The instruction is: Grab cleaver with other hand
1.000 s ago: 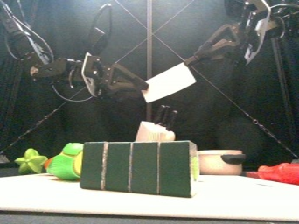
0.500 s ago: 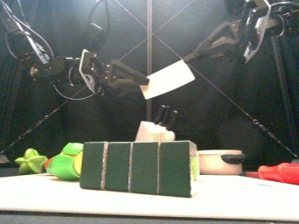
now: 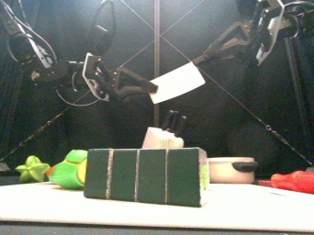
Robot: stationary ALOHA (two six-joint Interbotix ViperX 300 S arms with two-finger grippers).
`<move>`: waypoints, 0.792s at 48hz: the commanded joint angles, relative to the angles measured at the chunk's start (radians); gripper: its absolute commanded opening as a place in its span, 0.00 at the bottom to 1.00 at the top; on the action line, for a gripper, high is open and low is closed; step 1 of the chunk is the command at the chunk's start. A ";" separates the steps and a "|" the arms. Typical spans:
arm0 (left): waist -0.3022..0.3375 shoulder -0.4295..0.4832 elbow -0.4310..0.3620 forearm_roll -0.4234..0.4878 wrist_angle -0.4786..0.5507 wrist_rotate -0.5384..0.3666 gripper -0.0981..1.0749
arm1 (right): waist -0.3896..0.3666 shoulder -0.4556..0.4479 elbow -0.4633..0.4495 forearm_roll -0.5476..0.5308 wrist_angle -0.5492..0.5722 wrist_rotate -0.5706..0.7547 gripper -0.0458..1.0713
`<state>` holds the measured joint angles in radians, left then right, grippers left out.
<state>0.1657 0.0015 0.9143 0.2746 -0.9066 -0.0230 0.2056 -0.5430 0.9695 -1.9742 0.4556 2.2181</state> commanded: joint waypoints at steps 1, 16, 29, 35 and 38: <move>0.005 -0.006 -0.020 -0.002 -0.011 0.003 0.39 | -0.002 -0.014 -0.025 -0.003 0.000 -0.002 0.54; 0.002 -0.008 -0.015 -0.002 -0.011 0.003 0.39 | -0.049 -0.014 -0.041 0.160 -0.078 -0.011 0.59; 0.000 -0.011 -0.014 -0.002 -0.011 0.005 0.39 | -0.135 -0.020 -0.084 0.353 -0.233 -0.023 0.77; 0.000 -0.014 -0.011 -0.002 -0.011 0.005 0.39 | -0.160 -0.035 -0.101 0.393 -0.291 -0.061 0.87; -0.002 -0.015 -0.009 -0.002 -0.011 0.005 0.39 | -0.169 -0.046 -0.109 0.431 -0.293 -0.081 0.91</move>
<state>0.1657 0.0015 0.9158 0.2761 -0.9066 -0.0199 0.0506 -0.5630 0.8943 -1.5831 0.1749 2.1537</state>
